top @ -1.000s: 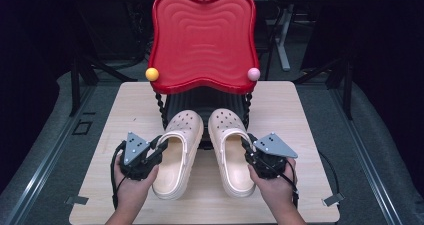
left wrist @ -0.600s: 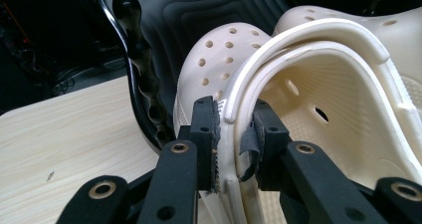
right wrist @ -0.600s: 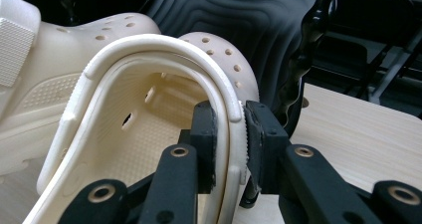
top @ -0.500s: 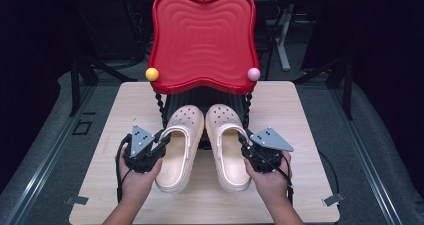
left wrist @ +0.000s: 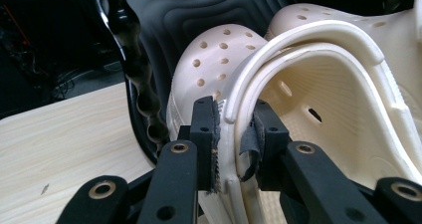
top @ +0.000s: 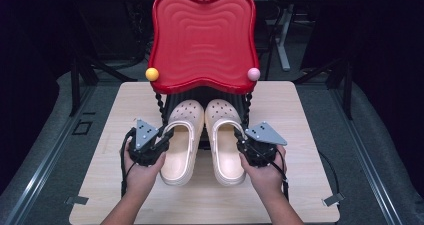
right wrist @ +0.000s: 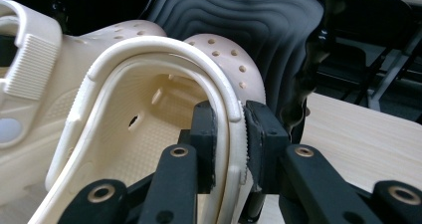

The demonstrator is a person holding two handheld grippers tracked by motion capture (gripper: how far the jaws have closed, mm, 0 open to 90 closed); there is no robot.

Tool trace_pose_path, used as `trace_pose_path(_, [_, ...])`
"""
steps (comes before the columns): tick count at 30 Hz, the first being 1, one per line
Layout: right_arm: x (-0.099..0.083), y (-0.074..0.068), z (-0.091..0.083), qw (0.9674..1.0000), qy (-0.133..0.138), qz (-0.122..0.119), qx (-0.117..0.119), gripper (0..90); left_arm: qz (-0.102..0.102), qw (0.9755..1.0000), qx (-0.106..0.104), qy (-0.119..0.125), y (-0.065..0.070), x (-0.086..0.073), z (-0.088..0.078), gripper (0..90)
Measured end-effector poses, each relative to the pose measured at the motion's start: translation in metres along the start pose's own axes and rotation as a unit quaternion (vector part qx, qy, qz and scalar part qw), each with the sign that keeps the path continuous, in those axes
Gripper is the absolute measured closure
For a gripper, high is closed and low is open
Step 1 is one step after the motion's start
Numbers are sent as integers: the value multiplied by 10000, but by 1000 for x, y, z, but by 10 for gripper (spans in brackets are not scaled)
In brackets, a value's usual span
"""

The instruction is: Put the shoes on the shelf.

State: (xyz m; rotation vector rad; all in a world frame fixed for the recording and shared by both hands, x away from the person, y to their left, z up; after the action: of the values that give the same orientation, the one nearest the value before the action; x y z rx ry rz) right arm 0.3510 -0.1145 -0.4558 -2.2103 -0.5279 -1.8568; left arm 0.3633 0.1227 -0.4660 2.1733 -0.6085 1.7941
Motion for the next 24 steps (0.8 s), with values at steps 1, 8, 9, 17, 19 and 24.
trace_pose_path(1, [0, 0, 2, 10000, -6, -16, -10, 747, 5, 10000, 9, -13, 0, 0, 3, 753])
trace_pose_path(8, [2, 0, 22, 9998, -29, -80, -153, 747, -52, 9999, 122, 7, -3, 1, 21, 752])
trace_pose_path(9, [2, 1, 25, 9998, 3, -58, -171, 746, -31, 9999, 134, 21, -3, 1, 23, 751])
trace_pose_path(17, [7, 4, 43, 9995, 14, 78, -294, 739, -18, 9999, 162, -37, -5, 4, 43, 738])
trace_pose_path(19, [7, 5, 48, 9994, 39, 98, -328, 738, 4, 9998, 184, -46, -5, 6, 47, 737])
trace_pose_path(24, [5, 7, 58, 9991, -28, 201, -376, 731, -71, 9998, 185, -34, -8, 8, 53, 723])
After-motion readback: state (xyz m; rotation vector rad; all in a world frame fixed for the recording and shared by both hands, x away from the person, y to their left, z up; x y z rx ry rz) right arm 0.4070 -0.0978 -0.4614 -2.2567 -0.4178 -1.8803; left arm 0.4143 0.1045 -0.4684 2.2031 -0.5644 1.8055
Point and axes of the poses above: each handheld gripper's, and its own axes: z roughly forward along the jaws, x roughly out of its top, y roughly to its right, the point moved 7 cm from there along z, roughly forward along the jaws, and after that the axes turned 10 degrees about y, right-handed, at the moved point
